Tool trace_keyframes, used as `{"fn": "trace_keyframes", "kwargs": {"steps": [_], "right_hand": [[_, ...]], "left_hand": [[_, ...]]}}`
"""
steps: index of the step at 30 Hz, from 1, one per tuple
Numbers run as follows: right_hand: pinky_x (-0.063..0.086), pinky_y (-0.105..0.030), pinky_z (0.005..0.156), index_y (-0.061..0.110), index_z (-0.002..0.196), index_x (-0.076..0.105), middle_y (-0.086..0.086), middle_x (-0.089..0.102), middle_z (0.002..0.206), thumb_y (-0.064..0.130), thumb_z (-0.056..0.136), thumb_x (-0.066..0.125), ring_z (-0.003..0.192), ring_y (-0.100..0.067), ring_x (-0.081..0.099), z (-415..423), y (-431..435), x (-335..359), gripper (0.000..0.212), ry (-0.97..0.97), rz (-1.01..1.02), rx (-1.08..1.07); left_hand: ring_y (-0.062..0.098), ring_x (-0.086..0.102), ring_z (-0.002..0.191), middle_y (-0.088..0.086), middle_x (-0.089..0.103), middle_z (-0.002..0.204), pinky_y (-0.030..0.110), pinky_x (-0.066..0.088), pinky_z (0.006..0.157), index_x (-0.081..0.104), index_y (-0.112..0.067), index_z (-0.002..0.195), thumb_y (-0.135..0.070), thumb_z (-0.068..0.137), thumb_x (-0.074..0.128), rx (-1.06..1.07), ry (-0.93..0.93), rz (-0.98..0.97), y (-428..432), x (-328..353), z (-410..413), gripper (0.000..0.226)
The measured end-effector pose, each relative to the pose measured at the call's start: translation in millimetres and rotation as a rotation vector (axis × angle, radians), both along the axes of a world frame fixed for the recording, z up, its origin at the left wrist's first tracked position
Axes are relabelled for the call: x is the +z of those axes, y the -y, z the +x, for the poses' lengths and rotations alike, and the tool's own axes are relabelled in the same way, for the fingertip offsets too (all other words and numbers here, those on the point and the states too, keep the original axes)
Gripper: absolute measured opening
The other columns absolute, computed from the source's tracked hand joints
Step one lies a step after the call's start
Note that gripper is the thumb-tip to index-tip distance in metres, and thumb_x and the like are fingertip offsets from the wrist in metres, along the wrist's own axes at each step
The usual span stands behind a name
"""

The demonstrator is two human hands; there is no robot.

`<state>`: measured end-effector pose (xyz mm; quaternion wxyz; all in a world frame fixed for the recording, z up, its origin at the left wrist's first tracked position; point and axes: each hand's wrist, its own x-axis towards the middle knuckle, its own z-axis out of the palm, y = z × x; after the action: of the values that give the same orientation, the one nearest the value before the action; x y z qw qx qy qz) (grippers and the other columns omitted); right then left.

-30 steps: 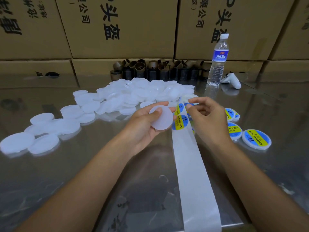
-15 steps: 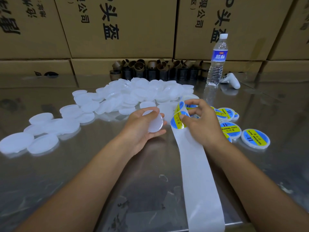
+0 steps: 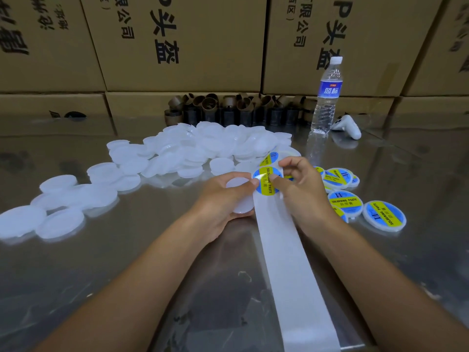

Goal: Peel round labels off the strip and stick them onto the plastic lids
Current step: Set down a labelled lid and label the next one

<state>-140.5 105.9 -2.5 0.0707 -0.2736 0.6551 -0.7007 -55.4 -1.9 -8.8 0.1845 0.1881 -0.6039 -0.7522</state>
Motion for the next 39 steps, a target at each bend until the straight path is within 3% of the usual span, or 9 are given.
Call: {"fn": "trace_keyframes", "kwargs": {"steps": [4, 8, 13, 17, 24, 29, 39], "right_hand": [[0.046, -0.018, 0.071, 0.02, 0.098, 0.052, -0.002, 0.059, 0.089, 0.0, 0.085, 0.063, 0.081, -0.014, 0.058, 1.6, -1.0, -3.8, 0.027, -0.231, 0.107, -0.048], [0.038, -0.018, 0.079, 0.019, 0.115, 0.062, 0.003, 0.046, 0.097, 0.013, 0.082, 0.07, 0.091, -0.012, 0.047, -0.4, -5.1, -7.5, 0.034, -0.604, 0.328, -0.213], [0.031, -0.021, 0.086, 0.018, 0.114, 0.069, 0.002, 0.047, 0.107, 0.014, 0.083, 0.071, 0.101, -0.019, 0.043, -2.0, -6.6, -7.3, 0.032, -0.781, 0.395, -0.251], [0.036, -0.032, 0.089, 0.02, 0.113, 0.069, -0.001, 0.058, 0.109, 0.018, 0.083, 0.071, 0.108, -0.023, 0.045, -2.3, -7.9, -6.6, 0.03, -0.815, 0.433, -0.264], [0.029, -0.026, 0.087, 0.022, 0.11, 0.07, -0.001, 0.065, 0.106, 0.022, 0.083, 0.07, 0.107, -0.023, 0.049, -4.1, -8.4, -7.0, 0.026, -0.849, 0.467, -0.263], [0.035, -0.034, 0.087, 0.021, 0.105, 0.071, -0.003, 0.066, 0.102, 0.023, 0.083, 0.071, 0.103, -0.025, 0.053, -4.1, -8.5, -6.6, 0.022, -0.881, 0.472, -0.271], [0.035, -0.036, 0.086, 0.016, 0.089, 0.069, -0.002, 0.068, 0.09, 0.017, 0.08, 0.072, 0.09, -0.026, 0.06, -3.3, -5.9, -7.3, 0.009, -0.924, 0.418, -0.328]], "left_hand": [[0.025, 0.062, 0.086, 0.02, 0.067, 0.111, 0.044, 0.055, 0.084, 0.069, -0.013, 0.096, -0.014, 0.084, 0.071, 0.104, 0.003, -0.101, 1.7, -0.1, -3.2, 0.012], [0.021, 0.064, 0.083, 0.013, 0.067, 0.107, 0.037, 0.056, 0.079, 0.068, -0.02, 0.092, -0.013, 0.085, 0.071, 0.102, -0.021, -0.126, 4.8, -2.0, -2.8, 0.01], [0.029, 0.064, 0.098, 0.02, 0.064, 0.118, 0.046, 0.053, 0.093, 0.068, -0.021, 0.088, -0.012, 0.086, 0.069, 0.083, -0.005, -0.174, 5.4, -1.3, -2.3, 0.01], [0.039, 0.058, 0.114, 0.021, 0.061, 0.122, 0.052, 0.048, 0.098, 0.067, -0.023, 0.086, -0.012, 0.086, 0.07, 0.093, 0.01, -0.186, 4.8, -1.3, -2.1, 0.01], [0.038, 0.057, 0.115, 0.02, 0.061, 0.123, 0.053, 0.047, 0.099, 0.067, -0.024, 0.084, -0.013, 0.086, 0.07, 0.094, 0.009, -0.217, 4.7, -2.1, -1.8, 0.012], [0.037, 0.057, 0.115, 0.02, 0.062, 0.121, 0.052, 0.046, 0.1, 0.068, -0.028, 0.081, -0.014, 0.086, 0.071, 0.099, 0.007, -0.231, 4.9, -2.8, -2.0, 0.015], [0.031, 0.061, 0.113, 0.015, 0.063, 0.122, 0.048, 0.049, 0.099, 0.069, -0.028, 0.085, -0.016, 0.085, 0.071, 0.093, 0.012, -0.18, 4.9, -2.3, -3.4, 0.012]]}}
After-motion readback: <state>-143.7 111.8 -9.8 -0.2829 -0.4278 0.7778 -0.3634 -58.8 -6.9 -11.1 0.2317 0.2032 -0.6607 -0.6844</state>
